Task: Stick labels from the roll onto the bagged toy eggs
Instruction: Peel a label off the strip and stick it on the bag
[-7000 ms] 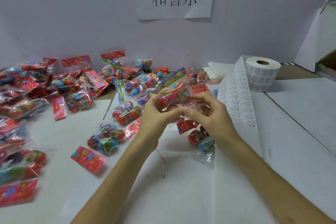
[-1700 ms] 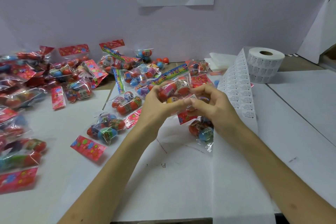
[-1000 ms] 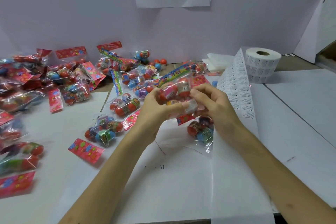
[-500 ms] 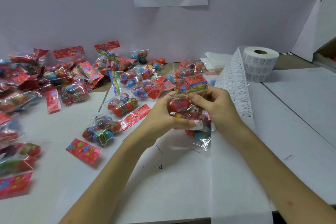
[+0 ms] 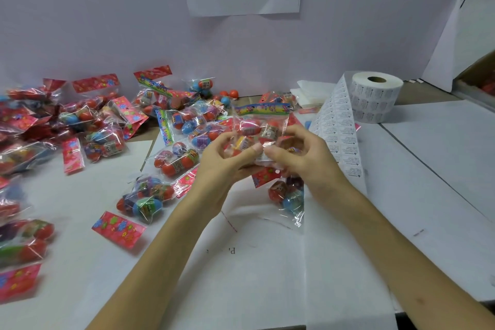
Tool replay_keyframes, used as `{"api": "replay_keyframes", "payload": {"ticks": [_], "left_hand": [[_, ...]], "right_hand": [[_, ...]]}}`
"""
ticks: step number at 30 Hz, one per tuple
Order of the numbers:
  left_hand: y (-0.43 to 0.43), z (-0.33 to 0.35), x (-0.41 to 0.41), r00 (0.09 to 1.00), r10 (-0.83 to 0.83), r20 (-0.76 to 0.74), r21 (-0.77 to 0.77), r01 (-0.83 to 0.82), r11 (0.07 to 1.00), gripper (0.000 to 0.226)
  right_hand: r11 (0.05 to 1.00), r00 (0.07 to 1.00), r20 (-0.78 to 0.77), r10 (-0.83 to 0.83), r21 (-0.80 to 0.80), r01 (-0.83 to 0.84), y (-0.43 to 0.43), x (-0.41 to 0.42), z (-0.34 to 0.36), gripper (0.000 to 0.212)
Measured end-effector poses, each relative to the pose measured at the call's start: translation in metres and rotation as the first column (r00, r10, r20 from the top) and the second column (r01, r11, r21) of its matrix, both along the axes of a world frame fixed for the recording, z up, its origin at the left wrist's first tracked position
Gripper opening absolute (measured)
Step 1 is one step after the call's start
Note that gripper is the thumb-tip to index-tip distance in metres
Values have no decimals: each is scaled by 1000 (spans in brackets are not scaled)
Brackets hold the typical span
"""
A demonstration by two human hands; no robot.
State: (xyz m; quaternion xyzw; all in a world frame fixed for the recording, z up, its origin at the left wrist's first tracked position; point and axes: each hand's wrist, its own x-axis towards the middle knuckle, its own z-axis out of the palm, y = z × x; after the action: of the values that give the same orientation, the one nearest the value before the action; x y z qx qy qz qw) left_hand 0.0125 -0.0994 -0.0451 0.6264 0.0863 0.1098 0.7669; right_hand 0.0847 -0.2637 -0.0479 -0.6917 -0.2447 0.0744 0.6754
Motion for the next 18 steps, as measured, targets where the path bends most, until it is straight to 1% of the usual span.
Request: {"api": "replay_keyframes", "payload": {"ticks": [1, 4, 8, 11, 13, 16, 18], "left_hand": [[0, 0, 0, 1000, -13, -9, 4, 13, 1000, 77], [-2, 0, 1, 998, -59, -32, 3, 59, 998, 66], [-1, 1, 1, 996, -81, -31, -115, 77, 990, 69], [1, 0, 0, 994, -106, -36, -130, 101, 986, 61], [3, -1, 1, 993, -116, -38, -137, 110, 985, 61], [3, 0, 0, 988, -152, -1, -146, 151, 978, 63], [-1, 1, -1, 987, -160, 15, -120, 160, 980, 67]], "right_hand": [[1000, 1000, -1, -19, 2, 19, 0, 1, 0, 25], [998, 999, -21, -48, 28, 49, -2, 4, 0, 19], [995, 993, -112, 37, 98, -26, -2, 5, 0, 17], [985, 982, -163, 98, 153, -72, -2, 5, 1, 18], [979, 973, -195, 124, 183, -88, -2, 7, 1, 22], [977, 974, -188, 125, 195, -88, -2, 8, 1, 25], [977, 981, -160, 110, 199, -77, -2, 6, 3, 25]]}}
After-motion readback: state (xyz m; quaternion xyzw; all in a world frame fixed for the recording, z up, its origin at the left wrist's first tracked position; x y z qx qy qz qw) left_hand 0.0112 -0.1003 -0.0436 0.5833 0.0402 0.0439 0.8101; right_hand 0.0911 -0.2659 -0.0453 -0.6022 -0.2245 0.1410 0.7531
